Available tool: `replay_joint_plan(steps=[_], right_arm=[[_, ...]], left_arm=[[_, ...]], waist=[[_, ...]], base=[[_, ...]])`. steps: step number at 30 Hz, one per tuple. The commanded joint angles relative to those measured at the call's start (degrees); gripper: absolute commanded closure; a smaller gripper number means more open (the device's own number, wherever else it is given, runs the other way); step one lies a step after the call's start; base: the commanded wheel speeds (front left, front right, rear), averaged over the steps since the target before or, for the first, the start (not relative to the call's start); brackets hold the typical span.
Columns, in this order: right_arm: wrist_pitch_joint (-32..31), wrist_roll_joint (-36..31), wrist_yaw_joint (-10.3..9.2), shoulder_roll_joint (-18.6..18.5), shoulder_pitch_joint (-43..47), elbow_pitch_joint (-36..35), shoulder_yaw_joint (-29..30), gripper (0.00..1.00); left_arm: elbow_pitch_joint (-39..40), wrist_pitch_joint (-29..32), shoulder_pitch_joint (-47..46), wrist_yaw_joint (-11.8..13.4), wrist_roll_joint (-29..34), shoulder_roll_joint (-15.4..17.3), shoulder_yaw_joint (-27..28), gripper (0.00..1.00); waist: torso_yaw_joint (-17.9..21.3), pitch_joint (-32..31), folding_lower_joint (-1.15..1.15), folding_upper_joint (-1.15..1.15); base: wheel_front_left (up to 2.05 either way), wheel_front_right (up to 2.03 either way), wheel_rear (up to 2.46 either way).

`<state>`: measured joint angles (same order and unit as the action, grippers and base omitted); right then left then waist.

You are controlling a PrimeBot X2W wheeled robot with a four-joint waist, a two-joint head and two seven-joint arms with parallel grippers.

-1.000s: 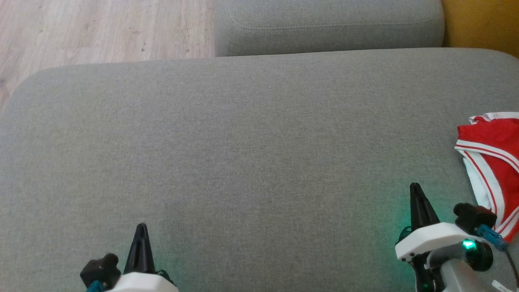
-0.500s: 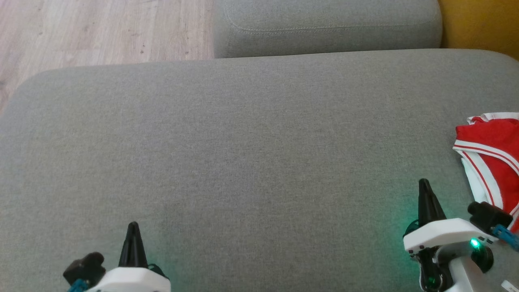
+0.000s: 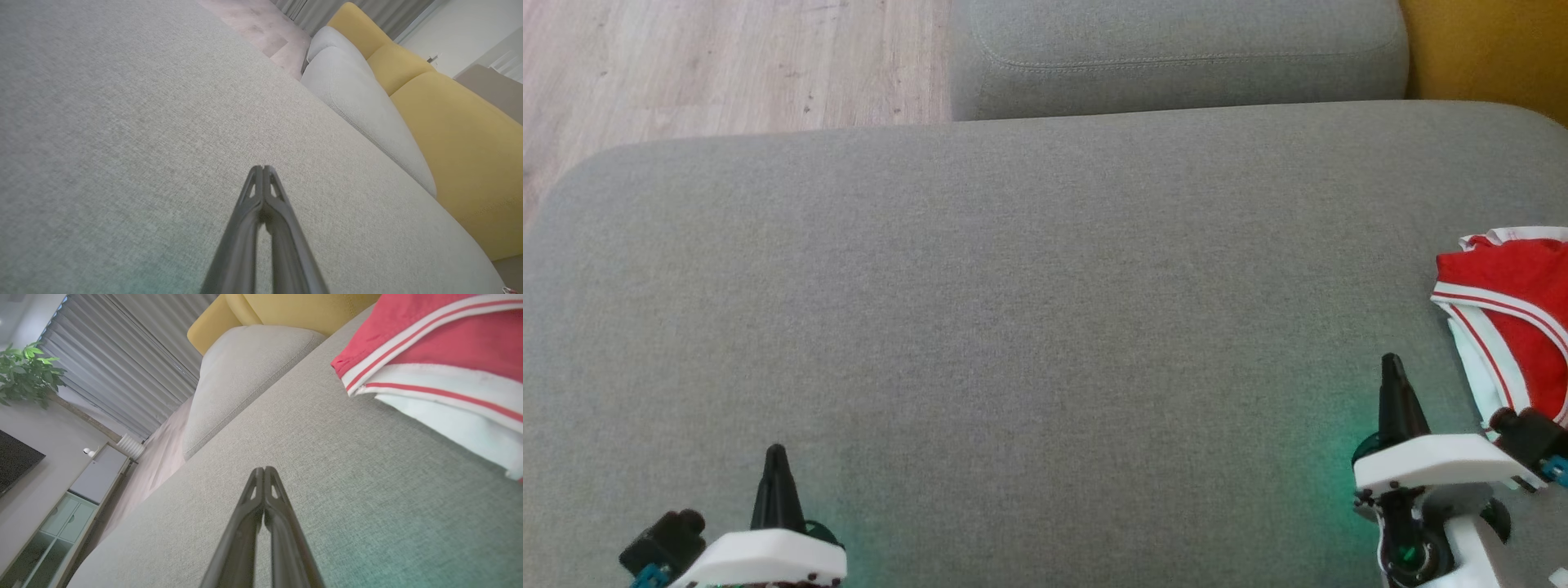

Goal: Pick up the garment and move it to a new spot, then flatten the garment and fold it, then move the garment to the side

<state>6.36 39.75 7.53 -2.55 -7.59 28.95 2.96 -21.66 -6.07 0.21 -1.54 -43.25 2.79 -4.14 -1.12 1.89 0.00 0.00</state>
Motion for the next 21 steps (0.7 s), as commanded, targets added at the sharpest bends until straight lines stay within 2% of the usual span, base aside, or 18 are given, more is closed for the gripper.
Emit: replay_joint_plan(steps=[1, 21], right_arm=[[-0.4, 1.6, -0.02, -0.2, -1.3, -2.5, -0.1, 1.0], [-3.7, 15.1, -0.02, -0.3, -0.6, -5.8, 0.9, 1.0]], left_arm=[[2.2, 0.1, -2.9, -0.3, -1.3, 0.1, 1.3, 1.0], [3.6, 3.5, -3.9, -1.8, -14.0, 0.1, 3.8, 1.0]], waist=[[0.0, 0.0, 0.0, 0.0], [0.3, -0.5, 0.0, 0.0]], base=[[0.0, 0.0, 0.0], [0.0, 0.0, 0.0]])
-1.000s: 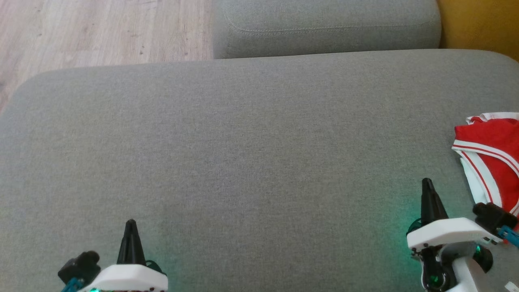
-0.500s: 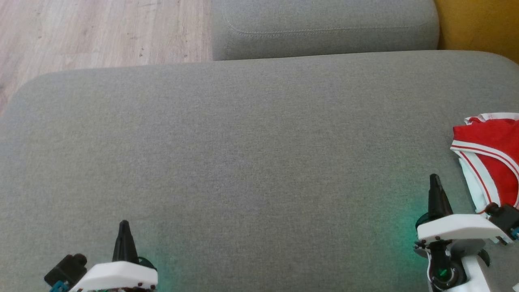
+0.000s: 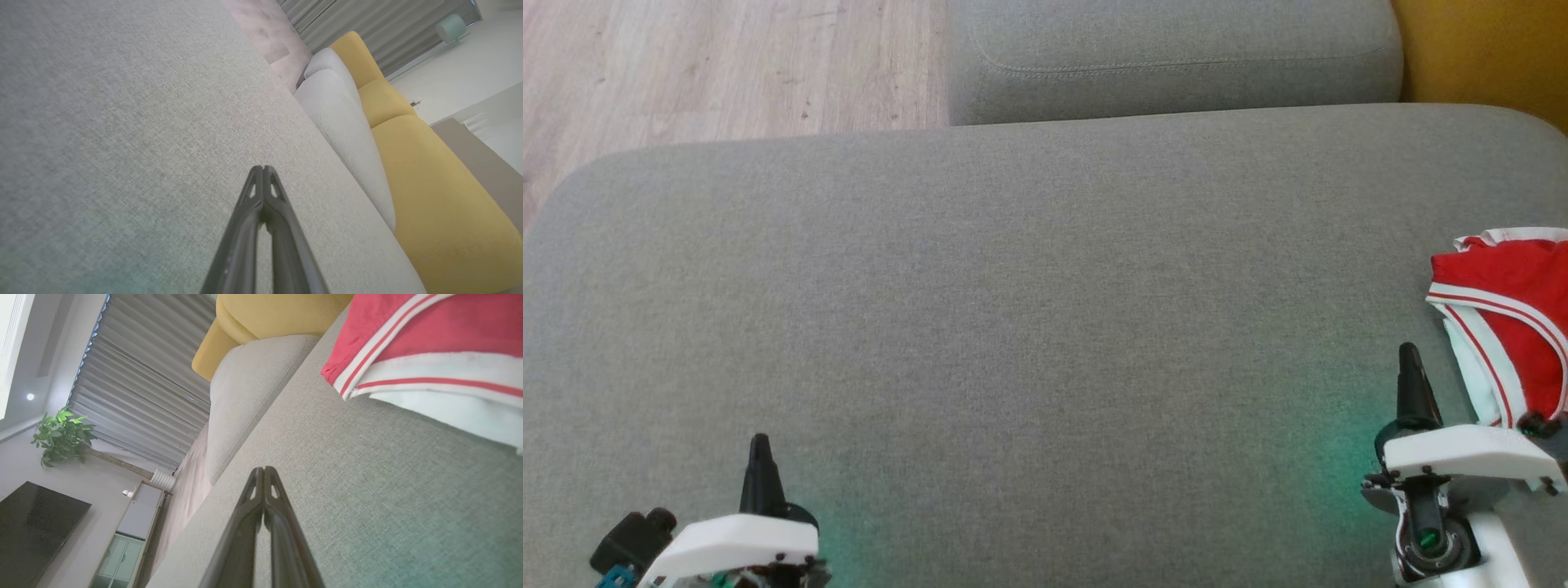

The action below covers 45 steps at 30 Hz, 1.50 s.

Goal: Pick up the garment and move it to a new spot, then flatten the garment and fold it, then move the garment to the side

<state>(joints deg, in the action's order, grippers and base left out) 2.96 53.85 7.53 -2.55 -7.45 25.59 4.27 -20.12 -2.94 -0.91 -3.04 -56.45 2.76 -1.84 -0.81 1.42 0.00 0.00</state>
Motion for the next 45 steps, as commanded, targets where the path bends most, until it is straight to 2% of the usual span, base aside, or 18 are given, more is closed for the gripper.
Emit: replay_joint_plan(steps=[1, 45], right_arm=[[-0.5, 1.7, -0.02, -0.3, -0.7, -2.6, -0.4, 1.0], [-7.8, 31.6, -0.04, -0.3, 0.9, -9.9, 1.8, 1.0]], left_arm=[[2.2, 0.5, -2.8, -0.4, -1.5, 0.1, 1.6, 1.0], [5.3, 7.8, -4.8, -3.7, -29.5, 0.1, 7.1, 1.0]], waist=[[0.0, 0.0, 0.0, 0.0], [0.7, -1.0, 0.0, 0.0]], base=[[0.0, 0.0, 0.0], [0.0, 0.0, 0.0]])
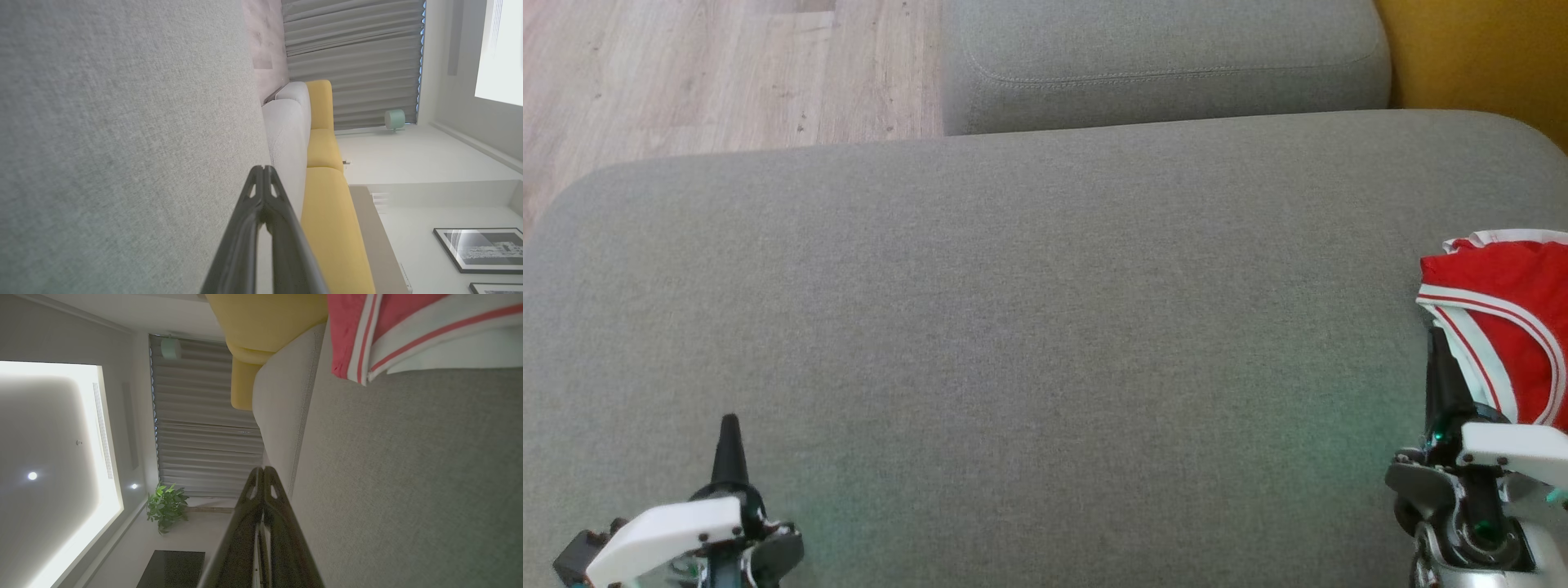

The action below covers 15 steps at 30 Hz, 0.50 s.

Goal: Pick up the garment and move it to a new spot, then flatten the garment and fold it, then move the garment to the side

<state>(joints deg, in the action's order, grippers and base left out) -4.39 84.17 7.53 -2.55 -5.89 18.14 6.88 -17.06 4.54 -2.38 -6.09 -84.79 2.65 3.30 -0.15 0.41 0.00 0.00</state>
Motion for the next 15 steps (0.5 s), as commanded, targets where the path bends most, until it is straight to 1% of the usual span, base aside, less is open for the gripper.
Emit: replay_joint_plan(steps=[1, 10, 15], right_arm=[[-0.6, 2.0, -0.04, -0.3, -0.6, -2.6, -0.8, 1.0], [-2.1, 8.0, -0.04, -0.3, -0.3, -4.1, -0.4, 1.0], [-2.1, 8.0, -0.04, -0.3, -0.3, -4.1, -0.4, 1.0]], left_arm=[[2.3, 0.5, -3.4, -0.7, -1.7, 0.2, 2.1, 1.0], [3.0, 2.0, -3.8, -1.4, -7.4, 0.2, 3.2, 1.0], [3.0, 2.0, -3.8, -1.4, -7.4, 0.2, 3.2, 1.0]], waist=[[0.0, 0.0, 0.0, 0.0], [0.2, -0.2, 0.0, 0.0], [0.2, -0.2, 0.0, 0.0]], base=[[0.0, 0.0, 0.0], [0.0, 0.0, 0.0], [0.0, 0.0, 0.0]])
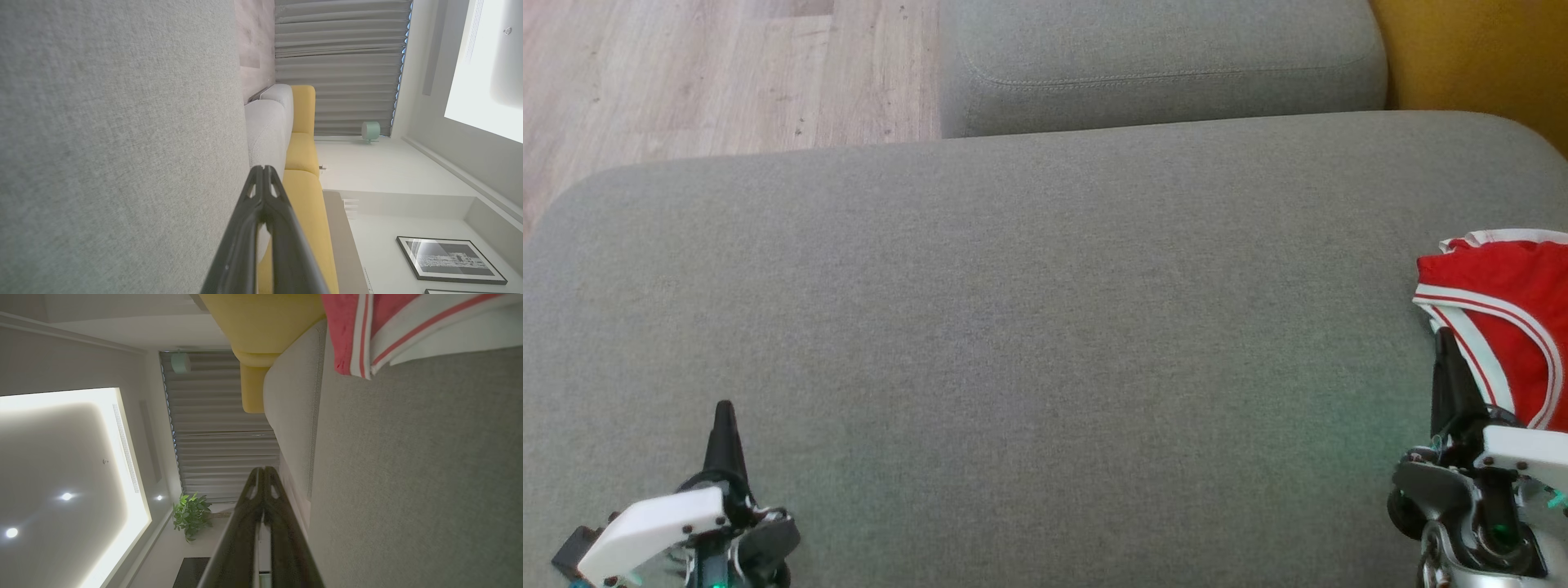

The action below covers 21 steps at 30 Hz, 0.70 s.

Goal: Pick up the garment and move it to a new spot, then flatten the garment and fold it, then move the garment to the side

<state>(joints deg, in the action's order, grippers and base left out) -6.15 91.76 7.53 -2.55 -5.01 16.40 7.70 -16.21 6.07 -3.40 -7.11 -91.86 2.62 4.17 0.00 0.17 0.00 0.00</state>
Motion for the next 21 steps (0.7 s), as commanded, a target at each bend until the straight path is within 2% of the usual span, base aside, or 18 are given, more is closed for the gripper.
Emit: replay_joint_plan(steps=[1, 21], right_arm=[[-0.3, 0.4, -0.04, -0.3, -1.2, -2.4, -1.2, 1.0], [-0.3, 0.4, -0.04, -0.3, -1.2, -2.4, -1.2, 1.0]], left_arm=[[2.1, 0.4, -2.8, -0.4, -0.3, 0.3, 2.4, 1.0], [2.1, 0.4, -2.8, -0.4, -0.3, 0.3, 2.4, 1.0]], waist=[[0.0, 0.0, 0.0, 0.0], [0.0, 0.0, 0.0, 0.0]], base=[[0.0, 0.0, 0.0], [0.0, 0.0, 0.0]])
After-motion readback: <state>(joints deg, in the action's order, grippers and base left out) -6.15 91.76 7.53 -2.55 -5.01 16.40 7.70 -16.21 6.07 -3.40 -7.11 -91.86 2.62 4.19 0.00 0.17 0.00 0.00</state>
